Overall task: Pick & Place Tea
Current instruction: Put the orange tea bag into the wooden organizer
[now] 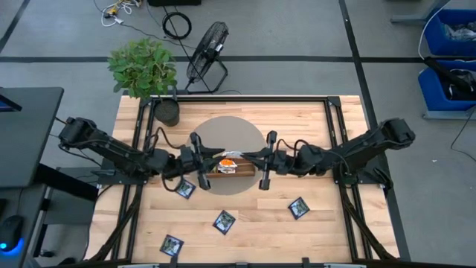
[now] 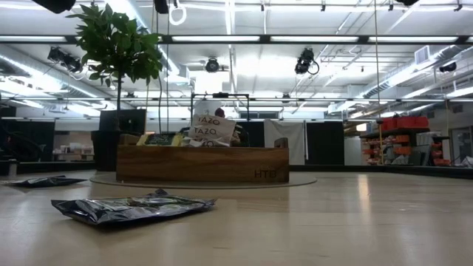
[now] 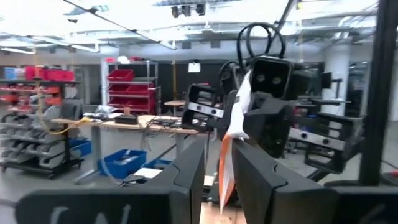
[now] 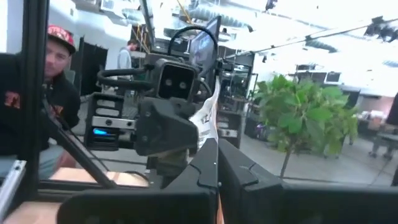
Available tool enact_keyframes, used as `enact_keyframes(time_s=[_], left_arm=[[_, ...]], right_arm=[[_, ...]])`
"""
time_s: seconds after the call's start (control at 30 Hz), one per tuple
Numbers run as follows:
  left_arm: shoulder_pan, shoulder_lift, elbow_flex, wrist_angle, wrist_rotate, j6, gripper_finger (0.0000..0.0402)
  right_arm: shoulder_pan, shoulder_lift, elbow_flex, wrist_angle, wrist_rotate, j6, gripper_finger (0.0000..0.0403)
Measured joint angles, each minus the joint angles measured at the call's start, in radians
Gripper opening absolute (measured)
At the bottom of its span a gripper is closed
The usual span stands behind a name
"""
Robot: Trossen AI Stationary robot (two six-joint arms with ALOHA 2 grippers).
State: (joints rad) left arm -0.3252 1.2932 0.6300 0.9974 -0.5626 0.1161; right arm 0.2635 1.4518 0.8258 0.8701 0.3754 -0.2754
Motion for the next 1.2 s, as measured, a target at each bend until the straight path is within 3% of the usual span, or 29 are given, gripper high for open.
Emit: enact_keyframes(time_s=[0.13, 0.33, 0.73, 1.2], left_arm=[[-0.005, -0.006, 0.000, 0.005, 0.027, 0.000, 0.0098], [-0.003, -0.013, 0.000, 0.031, 0.070, -0.002, 0.0143], [0.034, -0.013, 0.000, 0.030, 0.046, -0.026, 0.0219], [0.037, -0.013, 0.000, 0.052, 0.142, -0.029, 0.0188]], right_arm=[[-0.005, 0.013, 0.026, 0.007, 0.009, -0.030, 0.0000], [-0.005, 0.014, 0.028, 0.007, -0.006, -0.029, 0.0000], [-0.004, 0.014, 0.029, 0.007, -0.060, -0.002, 0.0000], [-0.023, 0.014, 0.029, 0.004, -0.093, 0.030, 0.0000]])
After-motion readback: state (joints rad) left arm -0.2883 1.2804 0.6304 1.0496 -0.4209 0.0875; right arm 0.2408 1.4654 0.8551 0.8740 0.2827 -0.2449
